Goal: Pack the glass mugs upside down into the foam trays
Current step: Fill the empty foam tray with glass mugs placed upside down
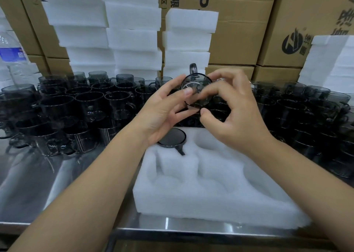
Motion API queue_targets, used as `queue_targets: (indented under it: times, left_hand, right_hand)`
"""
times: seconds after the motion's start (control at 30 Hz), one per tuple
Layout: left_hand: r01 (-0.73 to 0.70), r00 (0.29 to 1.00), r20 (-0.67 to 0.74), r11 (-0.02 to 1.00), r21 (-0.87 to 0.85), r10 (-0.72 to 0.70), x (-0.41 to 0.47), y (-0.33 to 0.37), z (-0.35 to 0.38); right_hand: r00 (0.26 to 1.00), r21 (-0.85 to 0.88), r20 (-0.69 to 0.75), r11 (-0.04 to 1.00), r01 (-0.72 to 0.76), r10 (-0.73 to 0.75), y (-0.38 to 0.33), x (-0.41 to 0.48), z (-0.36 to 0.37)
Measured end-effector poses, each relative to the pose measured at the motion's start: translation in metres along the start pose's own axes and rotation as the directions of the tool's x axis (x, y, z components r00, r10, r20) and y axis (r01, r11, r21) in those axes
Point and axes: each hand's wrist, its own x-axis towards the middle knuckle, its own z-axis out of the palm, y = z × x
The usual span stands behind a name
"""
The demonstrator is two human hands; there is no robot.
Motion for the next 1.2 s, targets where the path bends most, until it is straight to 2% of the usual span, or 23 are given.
queue_targets:
  times: [0.1,0.2,0.43,0.53,0.67,0.83,1.1,1.2]
  left_hand:
    - [-0.006,0.991,-0.134,0.999,0.037,0.011,0.0016,-0.0007,0.0001]
    - [0.025,0.982,-0.190,0.998,0.050,-0.015,0.0027,-0.0005,0.0016]
    - [0.066,0.990,-0.127,0.998,0.002,-0.065,-0.0013,0.0039,0.0027]
    - [0.050,0.994,-0.104,0.997,0.051,-0.044,-0.0020,0.0043,0.0019]
    - [0.032,0.996,-0.083,0.991,0.132,-0.021,-0.0037,0.0034,0.0024]
    - [0.029,0.995,-0.100,0.976,0.215,-0.008,-0.0033,0.0032,0.0036]
    - [-0.018,0.997,-0.072,0.950,0.311,0.042,-0.0027,-0.0008,0.0054]
    - [-0.037,0.998,-0.036,0.935,0.352,0.053,-0.0041,-0.0007,0.0057]
  right_hand:
    - [0.999,0.016,-0.012,0.999,-0.033,0.033,0.0013,0.0007,-0.0015]
    - [0.999,0.020,-0.017,0.999,-0.048,0.049,0.0025,0.0005,-0.0008]
    - [0.999,0.011,-0.004,0.999,-0.040,0.040,0.0021,-0.0005,-0.0007]
    - [0.999,0.028,0.000,0.999,-0.041,0.041,0.0019,-0.0005,-0.0003]
    - [0.999,0.087,0.023,0.996,0.036,-0.039,-0.0004,-0.0009,0.0003]
    - [0.998,0.114,0.061,0.993,0.023,-0.030,-0.0009,-0.0009,0.0000]
    - [0.971,-0.050,0.236,0.997,0.057,-0.043,0.0026,-0.0038,0.0057]
    - [0.969,-0.072,0.243,0.996,0.054,-0.035,0.0040,-0.0018,0.0072]
